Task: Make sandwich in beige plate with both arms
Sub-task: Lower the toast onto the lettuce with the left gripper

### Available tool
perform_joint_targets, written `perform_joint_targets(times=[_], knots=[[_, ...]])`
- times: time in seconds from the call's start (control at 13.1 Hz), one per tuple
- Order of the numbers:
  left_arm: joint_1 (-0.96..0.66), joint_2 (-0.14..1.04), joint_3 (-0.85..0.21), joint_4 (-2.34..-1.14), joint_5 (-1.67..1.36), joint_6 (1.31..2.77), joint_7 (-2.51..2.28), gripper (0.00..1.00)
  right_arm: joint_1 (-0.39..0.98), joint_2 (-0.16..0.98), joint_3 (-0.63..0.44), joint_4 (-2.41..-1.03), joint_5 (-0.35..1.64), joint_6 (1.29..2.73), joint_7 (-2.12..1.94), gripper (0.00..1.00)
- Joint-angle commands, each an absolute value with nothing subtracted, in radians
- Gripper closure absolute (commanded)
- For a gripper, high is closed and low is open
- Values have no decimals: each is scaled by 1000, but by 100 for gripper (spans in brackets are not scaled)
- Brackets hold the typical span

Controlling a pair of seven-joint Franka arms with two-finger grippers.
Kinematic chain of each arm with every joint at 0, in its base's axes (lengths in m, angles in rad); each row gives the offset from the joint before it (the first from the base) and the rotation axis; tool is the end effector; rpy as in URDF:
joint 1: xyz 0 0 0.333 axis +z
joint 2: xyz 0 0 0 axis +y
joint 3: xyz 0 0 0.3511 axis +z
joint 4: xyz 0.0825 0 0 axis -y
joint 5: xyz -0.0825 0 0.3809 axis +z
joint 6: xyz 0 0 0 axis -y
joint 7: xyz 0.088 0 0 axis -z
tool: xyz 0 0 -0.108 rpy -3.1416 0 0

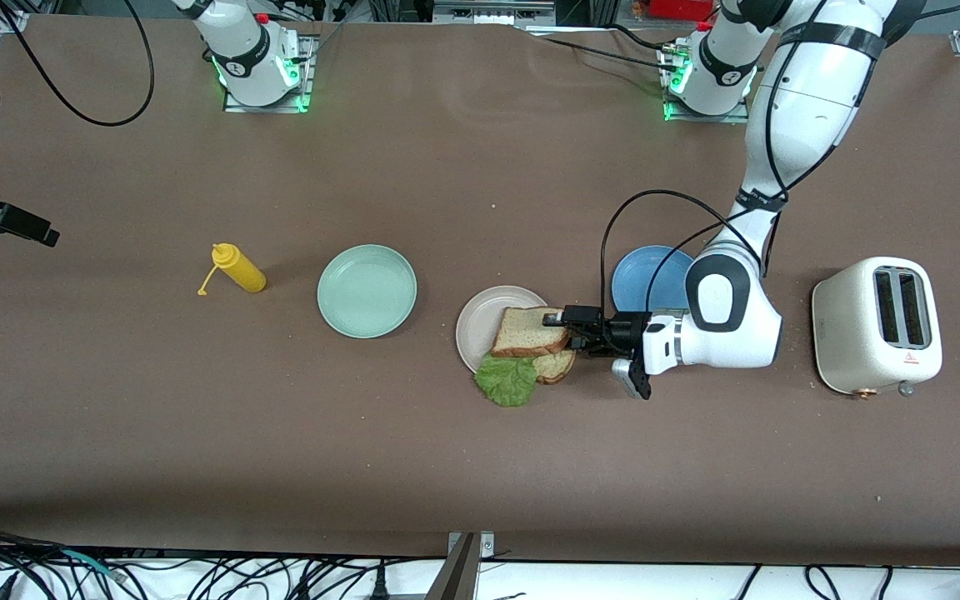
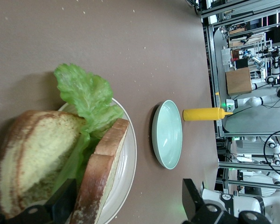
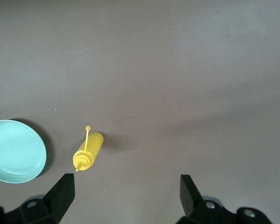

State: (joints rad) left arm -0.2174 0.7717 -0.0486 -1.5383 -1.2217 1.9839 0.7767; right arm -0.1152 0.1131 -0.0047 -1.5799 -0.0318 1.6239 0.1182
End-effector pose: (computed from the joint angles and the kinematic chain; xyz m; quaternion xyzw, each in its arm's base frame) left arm 0.6796 -0.2403 0.2344 0.8491 -0.1238 -0.0051 0.5136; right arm 0.5854 -0.0737 0.5942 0.9924 -0.1173 -0.0346 0.0161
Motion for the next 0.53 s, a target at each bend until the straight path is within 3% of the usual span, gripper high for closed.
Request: perform_joint_targets(times=[0.0,0.46], knots=[[-206,772,-49,-1519,-1236,1983,778,1,-117,112,-6,-1568,-23,1618,126,0],[-186,701,6,-1535,-1226,1982,711,1,-117,109,-6,-1568,-28,1620,124,0]])
